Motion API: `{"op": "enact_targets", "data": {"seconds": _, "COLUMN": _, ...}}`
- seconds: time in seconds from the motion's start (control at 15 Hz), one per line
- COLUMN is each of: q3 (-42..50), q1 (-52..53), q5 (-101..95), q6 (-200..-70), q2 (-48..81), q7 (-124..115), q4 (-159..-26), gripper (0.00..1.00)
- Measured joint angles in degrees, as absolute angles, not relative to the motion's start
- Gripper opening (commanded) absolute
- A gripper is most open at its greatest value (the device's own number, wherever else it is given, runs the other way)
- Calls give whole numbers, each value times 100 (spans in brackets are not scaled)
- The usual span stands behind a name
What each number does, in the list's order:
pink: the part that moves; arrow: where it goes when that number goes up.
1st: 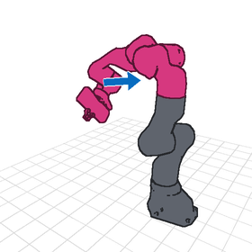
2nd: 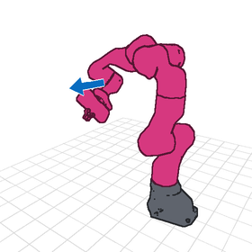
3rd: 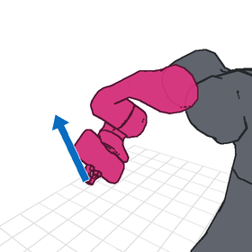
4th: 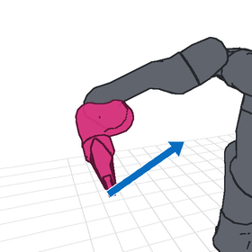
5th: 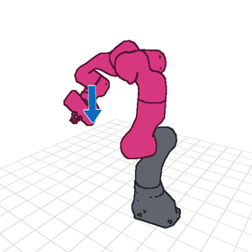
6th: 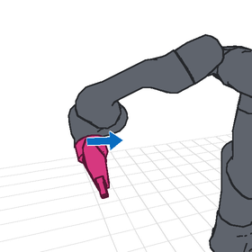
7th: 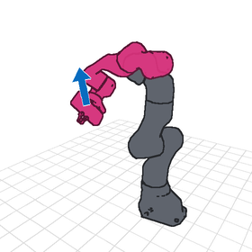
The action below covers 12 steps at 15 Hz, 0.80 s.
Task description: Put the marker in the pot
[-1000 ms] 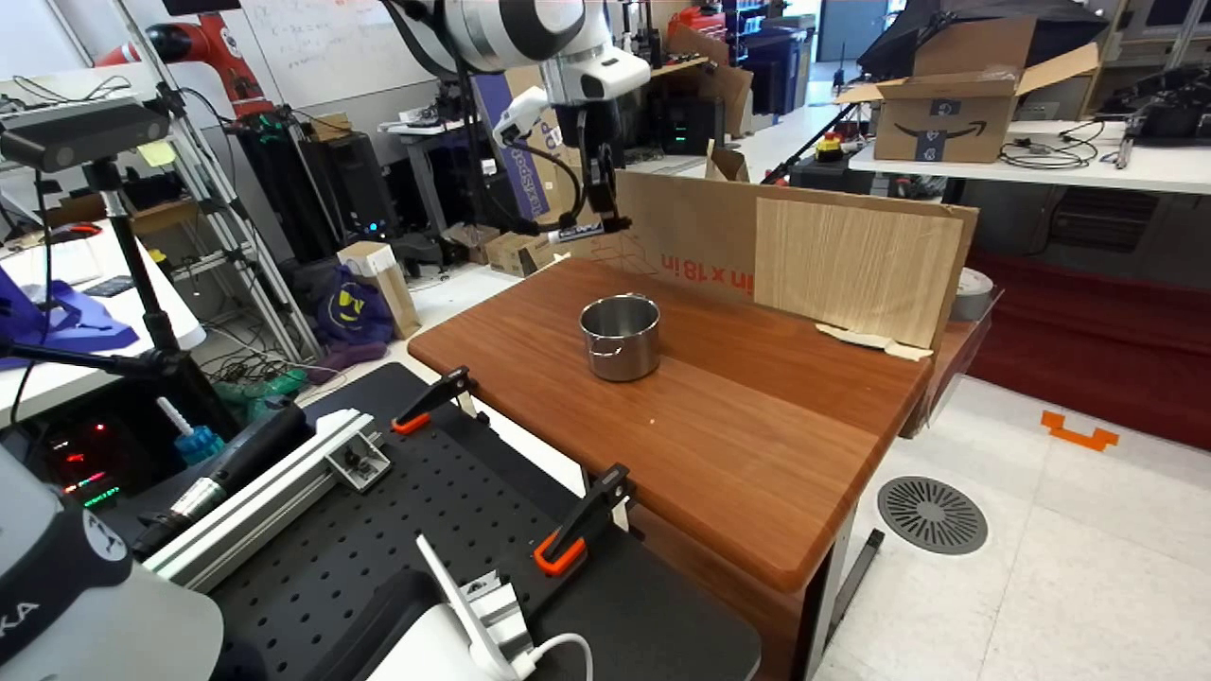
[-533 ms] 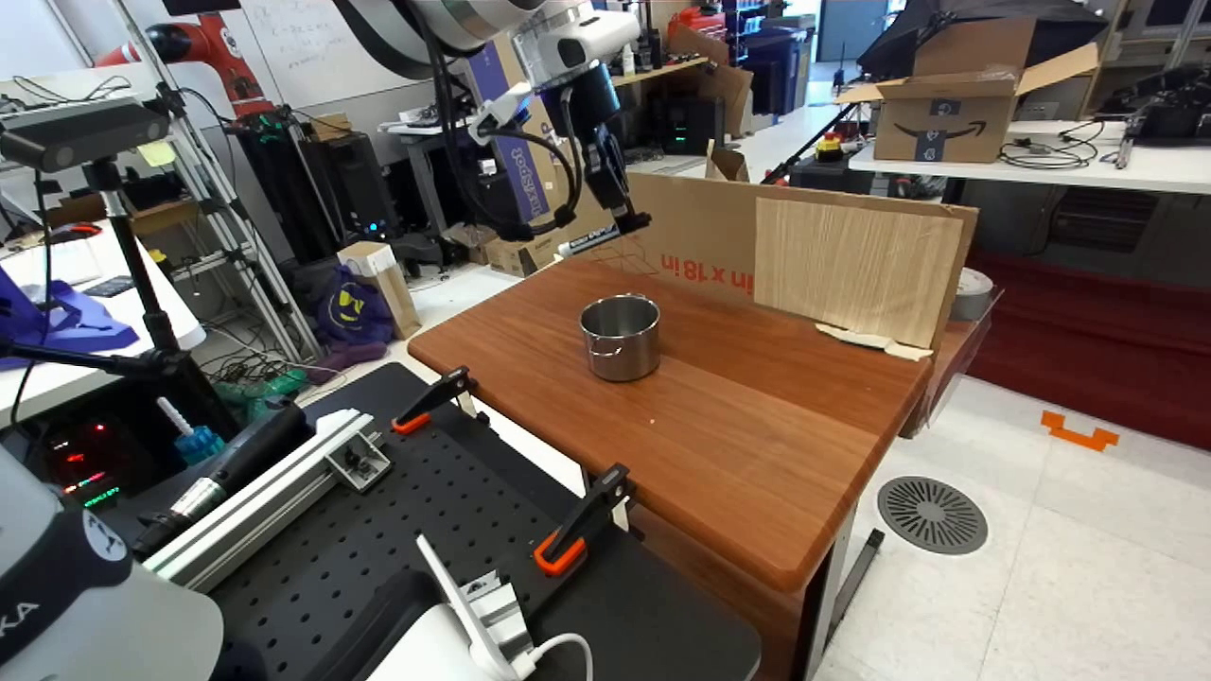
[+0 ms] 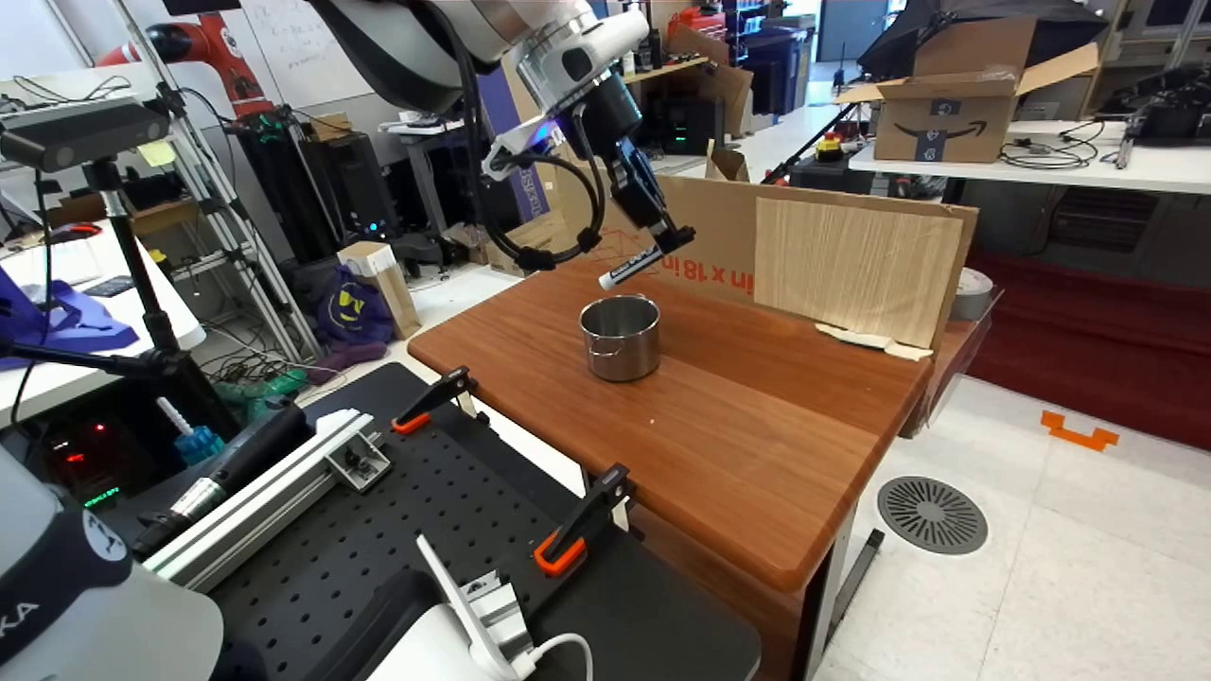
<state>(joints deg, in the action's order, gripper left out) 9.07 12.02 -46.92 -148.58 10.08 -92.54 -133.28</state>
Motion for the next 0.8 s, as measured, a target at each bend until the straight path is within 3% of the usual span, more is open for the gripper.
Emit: {"op": "enact_targets", "data": {"seconds": 0.8, "q3": 485, "q1": 1096, "q5": -5838, "q6": -14362, "q2": 1559, "q7": -10411, "q4": -13226, "gripper": 5}}
